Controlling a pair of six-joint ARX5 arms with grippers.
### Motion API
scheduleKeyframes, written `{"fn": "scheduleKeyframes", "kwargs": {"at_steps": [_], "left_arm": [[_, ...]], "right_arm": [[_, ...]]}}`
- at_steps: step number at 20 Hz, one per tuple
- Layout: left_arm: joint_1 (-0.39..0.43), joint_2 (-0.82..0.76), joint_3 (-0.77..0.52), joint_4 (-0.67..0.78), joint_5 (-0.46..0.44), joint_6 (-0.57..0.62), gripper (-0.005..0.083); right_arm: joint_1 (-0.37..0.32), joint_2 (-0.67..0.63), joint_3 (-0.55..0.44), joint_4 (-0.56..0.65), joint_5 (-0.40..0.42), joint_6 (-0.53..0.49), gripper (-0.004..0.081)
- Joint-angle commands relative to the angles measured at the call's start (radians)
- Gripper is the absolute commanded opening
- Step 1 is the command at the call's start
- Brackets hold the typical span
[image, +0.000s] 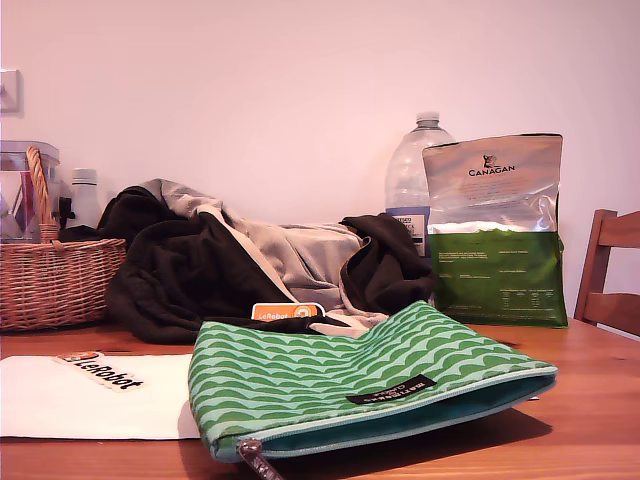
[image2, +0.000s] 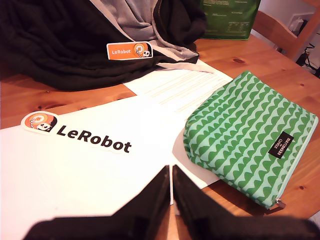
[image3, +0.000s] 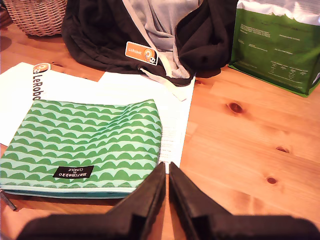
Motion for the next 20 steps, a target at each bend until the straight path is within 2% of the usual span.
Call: {"fn": "scheduleKeyframes", "kwargs": {"at_steps": [1, 7, 10, 15, 17, 20], "left_arm": [[-0.002, -0.005, -0.014, 0.127, 0.009, 0.033, -0.0020], [-0.002, -0.005, -0.014, 0.127, 0.009, 0.025, -0.0020], [-0.003, 0.021, -0.014, 0.119, 0.051, -0.116, -0.0020], [-0.003, 0.195, -0.014, 0.112, 0.266, -0.327, -0.0020], [-0.003, 0.294, -0.014, 0.107, 0.349, -0.410, -0.0020], [-0.003, 0.436, -0.014, 0.111, 0.423, -0.494, -0.0019]], "right_arm": [[0.003, 0.008, -0.004, 0.162, 0.000, 0.001, -0.0013], [0.003, 0.008, -0.004, 0.162, 0.000, 0.001, -0.0013], [0.003, 0.013, -0.004, 0.177, -0.050, -0.005, -0.0013], [0.018, 0.120, -0.004, 0.225, -0.197, -0.133, -0.0013], [0.030, 0.182, -0.004, 0.252, -0.209, -0.136, -0.0013], [0.037, 0.266, -0.004, 0.309, -0.211, -0.136, -0.0013]]}}
